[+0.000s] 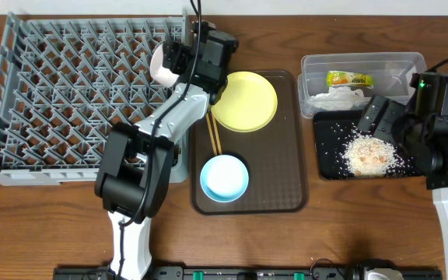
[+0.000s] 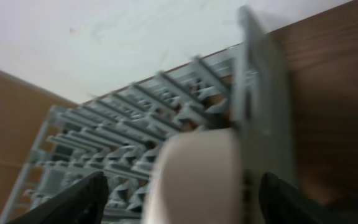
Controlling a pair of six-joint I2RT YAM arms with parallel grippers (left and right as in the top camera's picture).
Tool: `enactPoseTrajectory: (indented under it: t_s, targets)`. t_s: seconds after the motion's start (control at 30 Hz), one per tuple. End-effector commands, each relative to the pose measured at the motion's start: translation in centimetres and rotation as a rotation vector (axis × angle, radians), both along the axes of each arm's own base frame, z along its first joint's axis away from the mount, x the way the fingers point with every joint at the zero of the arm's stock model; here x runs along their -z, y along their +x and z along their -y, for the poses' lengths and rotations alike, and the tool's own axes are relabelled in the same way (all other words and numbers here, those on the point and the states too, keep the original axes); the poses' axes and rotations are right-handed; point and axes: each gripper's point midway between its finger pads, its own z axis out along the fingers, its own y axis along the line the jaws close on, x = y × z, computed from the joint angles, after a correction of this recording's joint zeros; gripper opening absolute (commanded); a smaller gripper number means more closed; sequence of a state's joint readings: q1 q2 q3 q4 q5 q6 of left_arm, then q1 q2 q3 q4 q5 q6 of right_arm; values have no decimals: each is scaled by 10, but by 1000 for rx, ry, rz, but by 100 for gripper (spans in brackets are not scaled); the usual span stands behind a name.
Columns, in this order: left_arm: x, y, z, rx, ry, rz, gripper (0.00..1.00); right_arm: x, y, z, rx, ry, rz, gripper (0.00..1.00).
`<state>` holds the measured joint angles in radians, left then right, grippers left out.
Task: Sort waste into correct bins and load items into the dishwasher
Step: 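Set the pink bowl upright at the rack's back edge and release, then lower the left gripper onto the blue bowl and grasp its rim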
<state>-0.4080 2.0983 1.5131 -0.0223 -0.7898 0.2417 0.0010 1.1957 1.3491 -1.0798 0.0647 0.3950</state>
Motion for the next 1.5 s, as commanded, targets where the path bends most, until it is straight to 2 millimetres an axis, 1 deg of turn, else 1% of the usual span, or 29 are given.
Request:
enactPoseTrajectory:
  t_s: [0.0, 0.13, 0.23, 0.3, 0.37, 0.47, 0.5, 0.53, 0.57, 0.63, 0.73, 0.8, 0.9, 1.0, 1.1, 1.13, 1.2, 1.27, 1.33, 1.4, 1.47]
  targets:
    - [-24, 7, 21, 51, -101, 62, 79, -3, 1, 5, 24, -6, 9, 99]
    - [-59, 2, 19, 40, -156, 130, 80, -3, 1, 5, 24, -6, 9, 99]
    - [-88, -20, 17, 43, -220, 120, 80, -3, 1, 5, 24, -6, 9, 99]
    - [-100, -42, 24, 99, -297, 55, 80, -3, 1, 5, 24, -6, 9, 99]
    - [-108, -71, 36, 179, -401, -43, 79, -3, 1, 5, 24, -6, 9, 99]
    - [-116, -131, 50, 262, -585, -214, 79, -3, 1, 5, 24, -6, 9, 99]
    - [-118, -147, 52, 266, -630, -255, 79, -3, 1, 5, 24, -6, 9, 99]
    - [-118, -167, 52, 250, -682, -305, 79, -3, 1, 5, 24, -6, 9, 99]
    - [-119, -186, 47, 202, -728, -341, 79, -3, 1, 5, 24, -6, 9, 99]
    - [-116, -220, 33, 65, -796, -400, 79, -3, 1, 5, 24, -6, 9, 99]
    - [-106, -258, 15, -106, -834, -474, 79, -3, 1, 5, 24, -6, 9, 99]
    - [-95, -280, 6, -207, -839, -522, 79, -3, 1, 5, 24, -6, 9, 99]
    - [-75, -295, 6, -284, -835, -542, 79, -3, 1, 5, 24, -6, 9, 99]
    - [-47, -306, 12, -358, -822, -538, 79, -3, 1, 5, 24, -6, 9, 99]
    - [-17, -312, 27, -395, -850, -525, 69, -3, 1, 5, 24, -6, 9, 99]
    - [-2, -313, 34, -405, -869, -515, 68, -3, 1, 5, 24, -6, 9, 99]
    - [14, -314, 40, -408, -887, -505, 68, -3, 1, 5, 24, -6, 9, 99]
    - [33, -315, 38, -407, -866, -497, 68, -3, 1, 5, 24, -6, 9, 99]
    - [46, -320, 27, -430, -817, -494, 67, -3, 1, 5, 24, -6, 9, 99]
    - [52, -323, 19, -443, -780, -488, 67, -3, 1, 5, 24, -6, 9, 99]
    - [56, -323, 17, -444, -766, -482, 67, -3, 1, 5, 24, -6, 9, 99]
